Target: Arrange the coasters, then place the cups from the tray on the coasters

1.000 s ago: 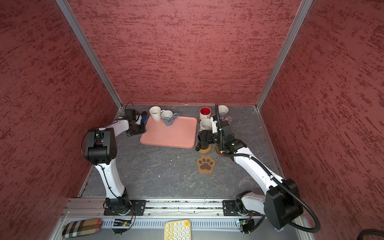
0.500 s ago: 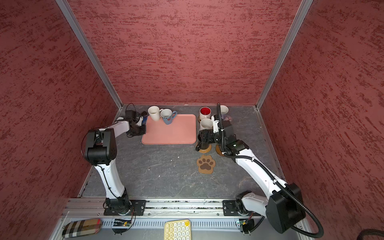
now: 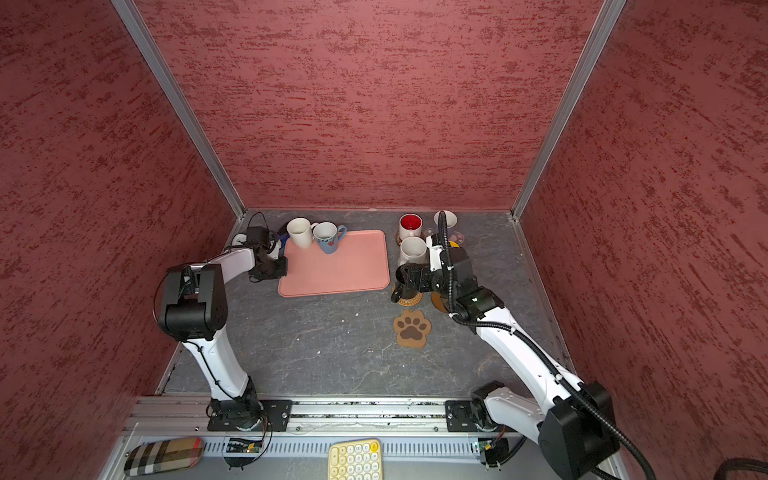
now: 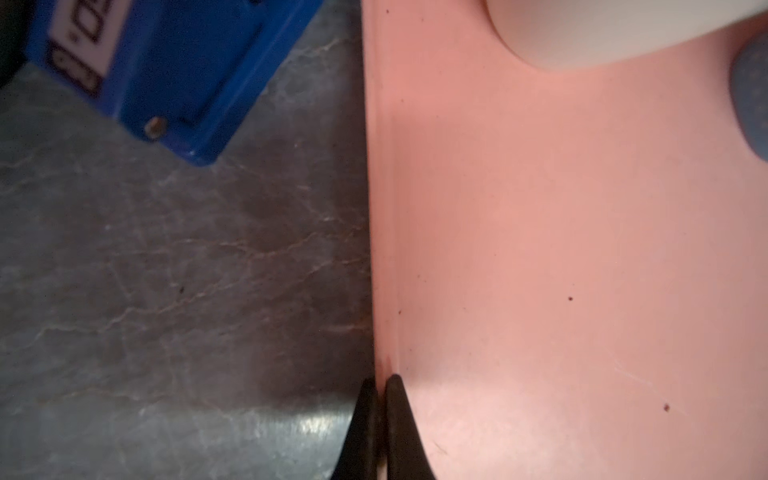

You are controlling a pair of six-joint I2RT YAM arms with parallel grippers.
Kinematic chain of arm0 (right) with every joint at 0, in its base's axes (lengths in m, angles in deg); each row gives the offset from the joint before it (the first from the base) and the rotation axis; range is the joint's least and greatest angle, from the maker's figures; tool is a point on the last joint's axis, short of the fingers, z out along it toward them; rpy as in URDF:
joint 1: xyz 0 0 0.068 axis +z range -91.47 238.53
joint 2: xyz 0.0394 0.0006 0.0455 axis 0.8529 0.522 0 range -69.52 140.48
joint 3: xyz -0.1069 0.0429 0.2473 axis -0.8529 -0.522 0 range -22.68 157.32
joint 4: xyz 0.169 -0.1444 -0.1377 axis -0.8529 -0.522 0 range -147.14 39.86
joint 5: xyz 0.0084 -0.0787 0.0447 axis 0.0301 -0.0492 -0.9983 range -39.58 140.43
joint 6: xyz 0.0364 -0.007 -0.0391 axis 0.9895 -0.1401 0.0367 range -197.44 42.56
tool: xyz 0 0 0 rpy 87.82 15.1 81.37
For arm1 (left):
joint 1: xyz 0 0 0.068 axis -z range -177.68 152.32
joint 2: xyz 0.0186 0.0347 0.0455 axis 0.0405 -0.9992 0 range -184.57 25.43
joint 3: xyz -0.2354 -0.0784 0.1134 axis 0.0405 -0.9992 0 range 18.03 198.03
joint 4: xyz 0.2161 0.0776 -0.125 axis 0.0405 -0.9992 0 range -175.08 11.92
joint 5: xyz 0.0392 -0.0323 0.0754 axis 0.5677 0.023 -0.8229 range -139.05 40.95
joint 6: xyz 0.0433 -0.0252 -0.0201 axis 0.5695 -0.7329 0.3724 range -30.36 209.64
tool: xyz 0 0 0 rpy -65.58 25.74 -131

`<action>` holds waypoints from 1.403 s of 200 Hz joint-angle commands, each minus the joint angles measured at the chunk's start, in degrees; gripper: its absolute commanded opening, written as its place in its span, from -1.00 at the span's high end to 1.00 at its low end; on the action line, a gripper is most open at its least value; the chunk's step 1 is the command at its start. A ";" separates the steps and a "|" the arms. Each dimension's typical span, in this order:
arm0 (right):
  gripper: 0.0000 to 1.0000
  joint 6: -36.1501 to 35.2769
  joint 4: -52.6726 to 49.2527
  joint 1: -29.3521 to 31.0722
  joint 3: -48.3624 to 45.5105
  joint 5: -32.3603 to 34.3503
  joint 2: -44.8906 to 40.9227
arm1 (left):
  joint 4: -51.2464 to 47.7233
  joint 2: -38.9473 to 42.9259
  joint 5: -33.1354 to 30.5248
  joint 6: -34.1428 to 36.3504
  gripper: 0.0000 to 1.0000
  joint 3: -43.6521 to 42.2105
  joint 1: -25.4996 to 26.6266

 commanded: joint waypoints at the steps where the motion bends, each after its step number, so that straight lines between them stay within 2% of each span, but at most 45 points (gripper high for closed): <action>1: -0.91 -0.53 2.40 0.42 -0.37 -1.11 -1.45 | -1.70 3.15 -1.99 4.05 1.00 -1.96 -0.84; 102: -0.91 -0.55 3.75 0.39 -0.10 -2.47 -0.37 | 4.55 16.82 1.81 10.93 1.00 -17.22 -1.18; 163: -0.90 -0.18 3.75 0.43 0.61 -3.70 1.41 | 3.61 19.08 0.91 9.98 1.00 -19.35 -1.27; 179: -0.89 -0.11 3.77 0.50 1.65 -4.21 2.84 | 2.89 19.23 -0.30 8.88 0.78 -18.83 -1.28; 195: -0.90 -0.19 3.64 0.51 3.07 -4.90 4.63 | 2.22 19.72 -1.88 7.59 0.27 -18.25 -1.36; 207: -0.90 -0.78 3.60 0.76 4.36 -5.87 6.49 | 1.63 20.41 -2.87 7.10 0.06 -17.91 -1.39; 246: -0.89 -3.69 -0.01 3.60 12.11 -5.12 15.66 | -1.10 24.74 -2.75 3.21 -0.05 -14.32 -3.40; 280: -0.89 -3.97 -1.24 5.89 20.17 -4.83 23.86 | -0.29 32.61 -1.12 -1.78 -0.15 -10.70 -4.26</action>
